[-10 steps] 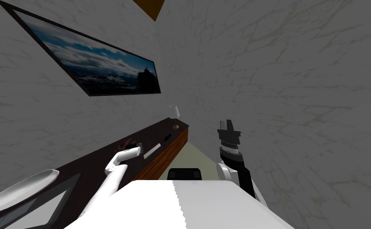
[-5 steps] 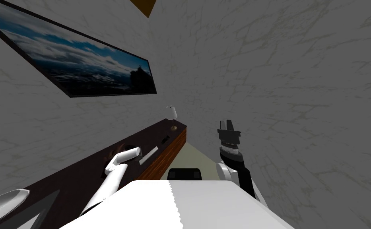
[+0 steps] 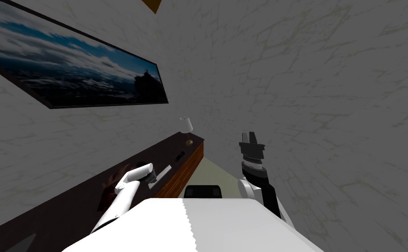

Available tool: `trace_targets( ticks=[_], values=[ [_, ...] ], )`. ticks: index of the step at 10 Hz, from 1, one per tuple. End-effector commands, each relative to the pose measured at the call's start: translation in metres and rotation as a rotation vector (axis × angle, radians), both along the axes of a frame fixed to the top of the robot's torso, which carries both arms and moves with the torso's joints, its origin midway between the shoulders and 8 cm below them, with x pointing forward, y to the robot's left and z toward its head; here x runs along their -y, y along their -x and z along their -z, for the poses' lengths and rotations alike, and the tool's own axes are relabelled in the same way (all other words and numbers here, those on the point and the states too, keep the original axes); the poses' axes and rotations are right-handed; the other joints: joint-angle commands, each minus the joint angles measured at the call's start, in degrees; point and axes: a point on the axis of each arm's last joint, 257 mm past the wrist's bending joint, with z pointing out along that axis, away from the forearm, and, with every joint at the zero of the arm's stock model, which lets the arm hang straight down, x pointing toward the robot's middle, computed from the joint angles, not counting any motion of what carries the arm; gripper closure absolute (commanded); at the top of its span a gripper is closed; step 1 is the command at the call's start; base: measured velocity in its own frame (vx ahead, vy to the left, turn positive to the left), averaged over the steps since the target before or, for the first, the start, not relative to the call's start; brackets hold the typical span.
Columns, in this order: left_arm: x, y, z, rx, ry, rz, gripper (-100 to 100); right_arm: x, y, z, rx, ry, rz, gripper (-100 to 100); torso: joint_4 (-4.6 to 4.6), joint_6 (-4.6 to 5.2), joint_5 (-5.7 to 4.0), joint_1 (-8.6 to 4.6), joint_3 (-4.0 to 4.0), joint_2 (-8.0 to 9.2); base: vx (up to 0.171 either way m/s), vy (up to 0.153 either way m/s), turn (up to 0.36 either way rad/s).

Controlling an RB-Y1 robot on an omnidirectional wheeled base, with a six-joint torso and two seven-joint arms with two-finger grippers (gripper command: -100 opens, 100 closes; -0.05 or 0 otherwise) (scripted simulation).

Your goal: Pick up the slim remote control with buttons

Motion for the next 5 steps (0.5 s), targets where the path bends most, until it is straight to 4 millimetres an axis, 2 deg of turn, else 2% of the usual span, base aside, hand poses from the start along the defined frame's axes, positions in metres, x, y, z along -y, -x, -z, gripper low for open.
trace_targets(
  ticks=[1, 5],
  values=[
    [0.009, 0.021, 0.013, -0.051, 0.068, -0.059, -100, 0.0, 0.0, 0.0, 0.0, 0.0, 0.0, 0, 0.0, 0.0, 0.0, 0.0, 0.0, 0.0, 0.086, 0.059, -0.155],
    [0.026, 0.049, 0.029, -0.125, 0.168, -0.145, -100, 0.0, 0.0, 0.0, 0.0, 0.0, 0.0, 0, 0.0, -0.01, -0.01, -0.03, 0.02, 0.04, 0.058, 0.034, -0.093]
  ],
)
